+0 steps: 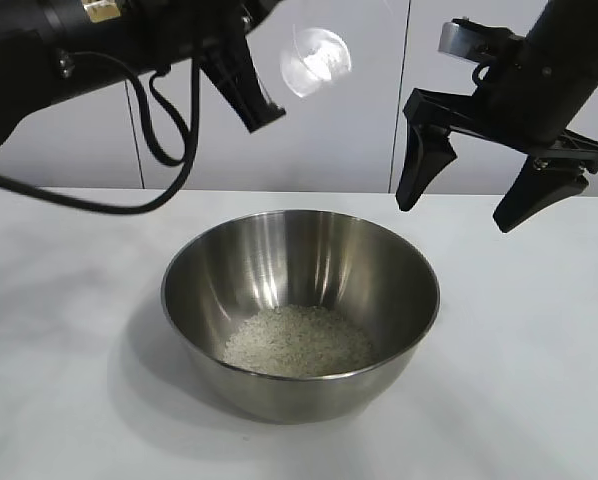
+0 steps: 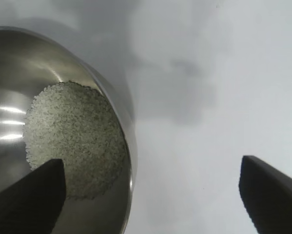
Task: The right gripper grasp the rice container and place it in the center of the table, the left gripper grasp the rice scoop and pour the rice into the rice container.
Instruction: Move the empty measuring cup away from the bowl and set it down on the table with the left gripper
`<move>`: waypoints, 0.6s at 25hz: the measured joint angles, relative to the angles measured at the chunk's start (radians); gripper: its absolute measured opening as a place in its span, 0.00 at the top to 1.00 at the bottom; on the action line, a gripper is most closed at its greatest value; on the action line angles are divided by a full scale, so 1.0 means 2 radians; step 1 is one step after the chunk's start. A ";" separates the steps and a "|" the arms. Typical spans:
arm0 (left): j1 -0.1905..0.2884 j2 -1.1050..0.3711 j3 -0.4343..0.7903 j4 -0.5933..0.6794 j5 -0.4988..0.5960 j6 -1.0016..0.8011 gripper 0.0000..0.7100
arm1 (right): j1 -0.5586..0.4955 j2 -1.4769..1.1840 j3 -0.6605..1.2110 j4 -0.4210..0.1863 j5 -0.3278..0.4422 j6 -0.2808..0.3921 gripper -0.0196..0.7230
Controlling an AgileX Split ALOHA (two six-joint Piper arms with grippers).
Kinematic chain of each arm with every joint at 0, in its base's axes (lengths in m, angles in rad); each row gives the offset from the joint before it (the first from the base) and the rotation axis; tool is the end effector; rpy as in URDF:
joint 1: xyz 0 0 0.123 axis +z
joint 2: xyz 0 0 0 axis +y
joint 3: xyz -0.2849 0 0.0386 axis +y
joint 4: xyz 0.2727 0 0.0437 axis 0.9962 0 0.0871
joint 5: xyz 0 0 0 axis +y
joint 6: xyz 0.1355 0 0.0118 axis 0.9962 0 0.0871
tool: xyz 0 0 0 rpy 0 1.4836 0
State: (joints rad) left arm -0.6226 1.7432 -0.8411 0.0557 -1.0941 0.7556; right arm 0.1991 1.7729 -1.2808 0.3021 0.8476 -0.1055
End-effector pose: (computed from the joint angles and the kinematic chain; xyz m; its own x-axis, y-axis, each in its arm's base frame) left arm 0.3380 -0.2509 0.2475 0.5959 0.4379 -0.6731 0.2837 0.6694 0.6866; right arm 0.3864 0.1089 0.1791 -0.9453 -0.0935 -0.3126 -0.1745 0.9545 0.2419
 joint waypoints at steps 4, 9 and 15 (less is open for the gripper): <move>0.000 -0.009 0.032 -0.120 -0.021 -0.106 0.99 | 0.000 0.000 0.000 0.000 -0.001 0.000 0.08; 0.000 -0.039 0.105 -0.218 -0.021 -0.139 0.99 | 0.000 0.000 0.000 0.001 -0.005 0.000 0.08; 0.019 -0.067 0.188 -0.259 -0.021 -0.155 0.99 | 0.000 0.000 0.000 0.004 -0.010 0.000 0.08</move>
State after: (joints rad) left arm -0.5839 1.6094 -0.4659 -0.4616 -1.1366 0.4453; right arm 0.1991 1.7729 -1.2808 0.3105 0.8272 -0.1055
